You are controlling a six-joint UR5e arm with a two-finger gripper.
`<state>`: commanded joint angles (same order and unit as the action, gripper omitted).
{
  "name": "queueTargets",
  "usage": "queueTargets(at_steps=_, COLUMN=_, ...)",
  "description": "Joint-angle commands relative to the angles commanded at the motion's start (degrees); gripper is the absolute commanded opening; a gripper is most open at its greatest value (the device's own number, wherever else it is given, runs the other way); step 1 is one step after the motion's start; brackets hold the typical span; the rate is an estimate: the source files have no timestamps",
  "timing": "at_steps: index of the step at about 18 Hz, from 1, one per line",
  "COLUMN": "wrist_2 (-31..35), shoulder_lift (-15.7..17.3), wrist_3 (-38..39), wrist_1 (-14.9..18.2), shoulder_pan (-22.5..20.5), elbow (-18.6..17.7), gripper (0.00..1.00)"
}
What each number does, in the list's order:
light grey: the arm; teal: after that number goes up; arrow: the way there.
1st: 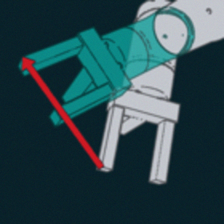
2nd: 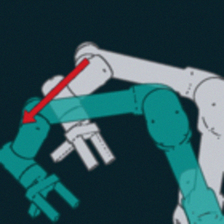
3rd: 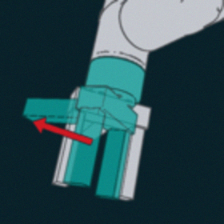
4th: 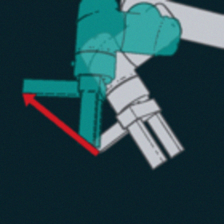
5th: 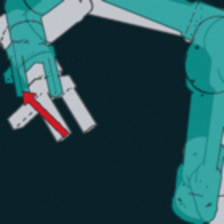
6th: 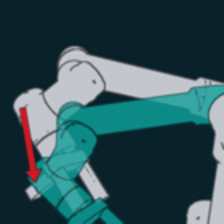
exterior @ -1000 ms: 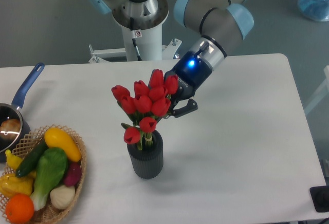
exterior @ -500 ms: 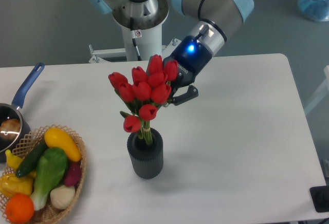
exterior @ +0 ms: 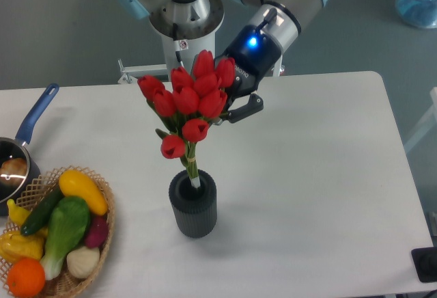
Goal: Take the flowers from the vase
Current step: 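Lift the tulip bunch up out of the grey vase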
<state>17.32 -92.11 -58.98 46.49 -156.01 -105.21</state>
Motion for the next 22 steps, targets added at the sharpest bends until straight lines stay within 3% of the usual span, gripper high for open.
queueTargets(at_steps=11, wrist_2=-0.09, shoulder_lift=3.34, wrist_3=6.67, wrist_1=0.00, shoulder_pan=-3.07, elbow=1.66, gripper=0.36)
queueTargets(at_steps=18, wrist_2=-0.97, shoulder_lift=1.85, wrist_3=6.51, wrist_1=0.00, shoulder_pan=-9.75, elbow=1.67, gripper=0.37)
queueTargets(at_steps=22, wrist_2=-0.88, shoulder_lift=-1.66, wrist_3=6.25, wrist_1=-0.17, shoulder_pan=-11.69, elbow=2.81, gripper=0.37)
